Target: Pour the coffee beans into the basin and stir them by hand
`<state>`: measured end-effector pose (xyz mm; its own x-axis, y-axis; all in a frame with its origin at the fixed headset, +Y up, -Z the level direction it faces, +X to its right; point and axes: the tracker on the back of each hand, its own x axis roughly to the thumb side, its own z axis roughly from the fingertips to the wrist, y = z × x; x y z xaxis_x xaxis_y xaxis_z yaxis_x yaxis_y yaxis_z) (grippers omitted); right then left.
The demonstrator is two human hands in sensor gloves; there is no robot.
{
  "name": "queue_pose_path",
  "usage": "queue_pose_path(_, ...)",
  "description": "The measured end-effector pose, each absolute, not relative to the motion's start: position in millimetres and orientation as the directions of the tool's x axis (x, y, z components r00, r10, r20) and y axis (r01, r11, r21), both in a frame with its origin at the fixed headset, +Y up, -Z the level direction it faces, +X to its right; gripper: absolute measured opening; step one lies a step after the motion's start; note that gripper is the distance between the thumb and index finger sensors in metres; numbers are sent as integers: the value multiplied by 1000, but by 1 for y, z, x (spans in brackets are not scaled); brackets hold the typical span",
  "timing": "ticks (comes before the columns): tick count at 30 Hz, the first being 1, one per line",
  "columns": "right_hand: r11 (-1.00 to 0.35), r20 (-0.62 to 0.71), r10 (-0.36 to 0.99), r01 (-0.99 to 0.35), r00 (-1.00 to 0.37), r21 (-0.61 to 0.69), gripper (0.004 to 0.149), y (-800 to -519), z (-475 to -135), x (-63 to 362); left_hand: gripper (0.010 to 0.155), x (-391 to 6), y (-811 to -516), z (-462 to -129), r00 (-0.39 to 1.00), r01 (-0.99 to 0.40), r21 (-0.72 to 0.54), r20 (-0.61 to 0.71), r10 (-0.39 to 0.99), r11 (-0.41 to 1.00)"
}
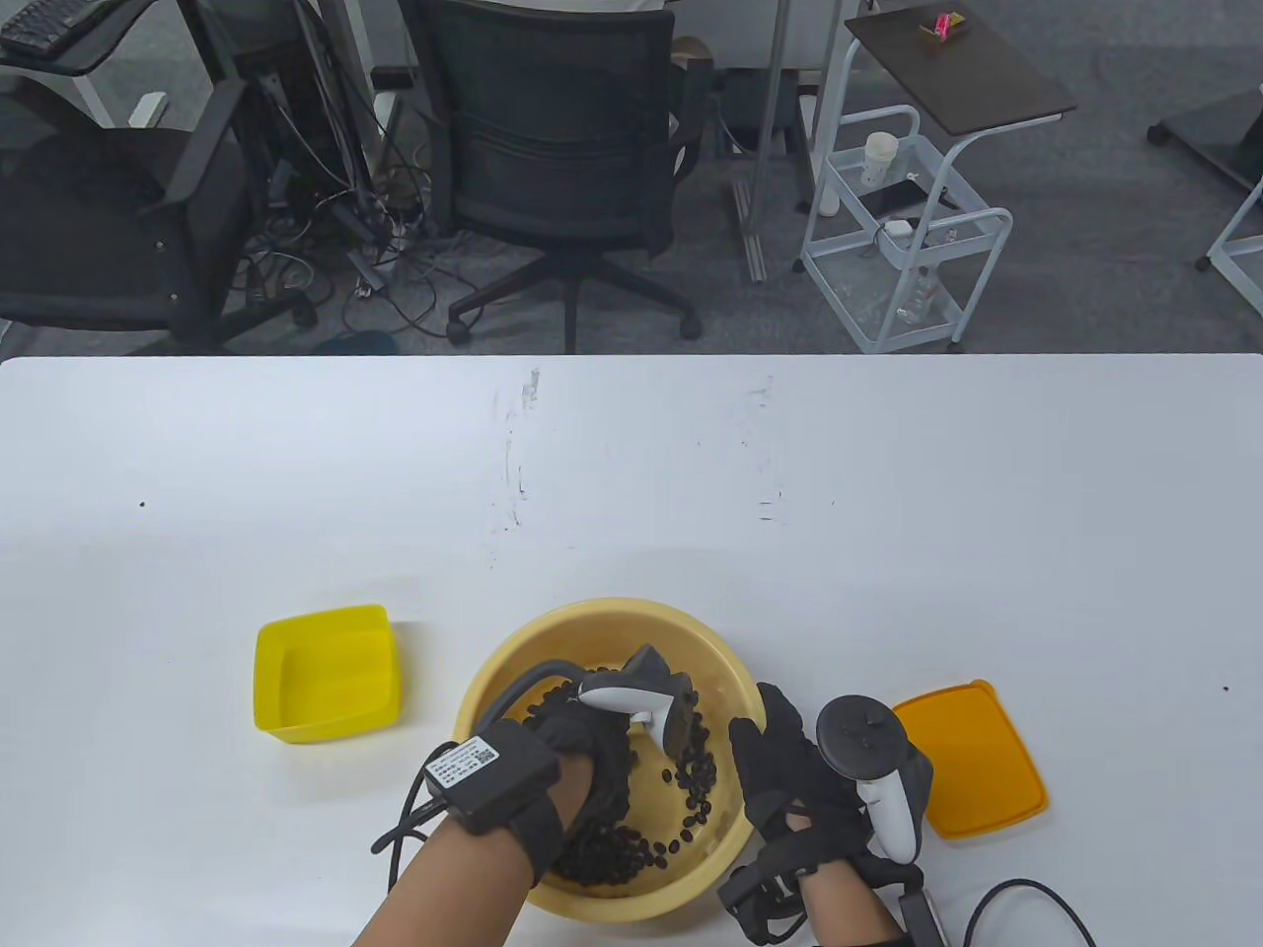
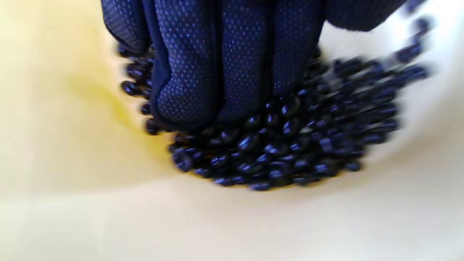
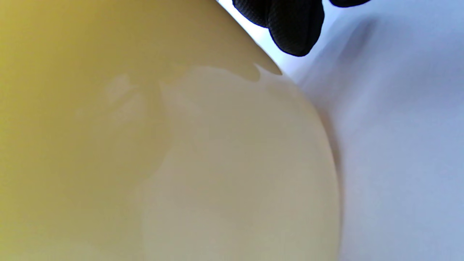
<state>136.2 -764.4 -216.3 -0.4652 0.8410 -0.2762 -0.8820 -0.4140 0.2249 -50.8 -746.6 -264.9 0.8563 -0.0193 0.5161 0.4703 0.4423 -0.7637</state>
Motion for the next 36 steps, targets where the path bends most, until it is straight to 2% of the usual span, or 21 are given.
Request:
queue_pose_path(2, -429, -272, 836, -877, -477, 219, 65, -764, -216, 136, 53, -46, -738, -261, 864, 360, -798, 481, 151, 482)
queue_pose_path(3, -428, -272, 836, -877, -476, 219, 65, -764, -216, 136, 53, -45, -733, -260, 861, 330, -806, 471, 194, 492)
queue_pose_path(6, -432, -268, 836, -876, -478, 214, 66, -764, -216, 137, 55, -42, -716, -255, 841, 291, -771, 488, 232, 566)
queue_pose_path(10, -471, -233, 825, -853, -516, 224, 73, -762, -216, 138, 59, -46, -689, -241, 818, 313, -639, 557, 142, 702)
queue_pose_path(15, -632, -136, 742, -753, -656, 184, 80, -752, -209, 137, 64, -67, -642, -216, 797, 316, -350, 602, -47, 882)
queue_pose_path(18, -810, -50, 581, -583, -812, 56, 79, -734, -197, 130, 66, -94, -619, -197, 805, 241, -115, 578, -133, 964)
queue_pose_path(20, -892, 4, 452, -452, -892, -29, 79, -723, -189, 123, 68, -112, -614, -187, 820, 186, 2, 551, -156, 983)
queue_pose_path(23, -934, 90, 323, -333, -942, -131, 79, -712, -180, 116, 70, -142, -619, -173, 855, 69, 152, 501, -137, 986)
queue_pose_path(27, -938, 155, 286, -309, -946, -159, 80, -706, -176, 115, 75, -170, -639, -163, 894, -43, 247, 443, -73, 968)
queue_pose_path(36, -949, 199, 220, -257, -955, -183, 78, -707, -181, 121, 81, -195, -683, -174, 899, -135, 189, 437, 40, 973)
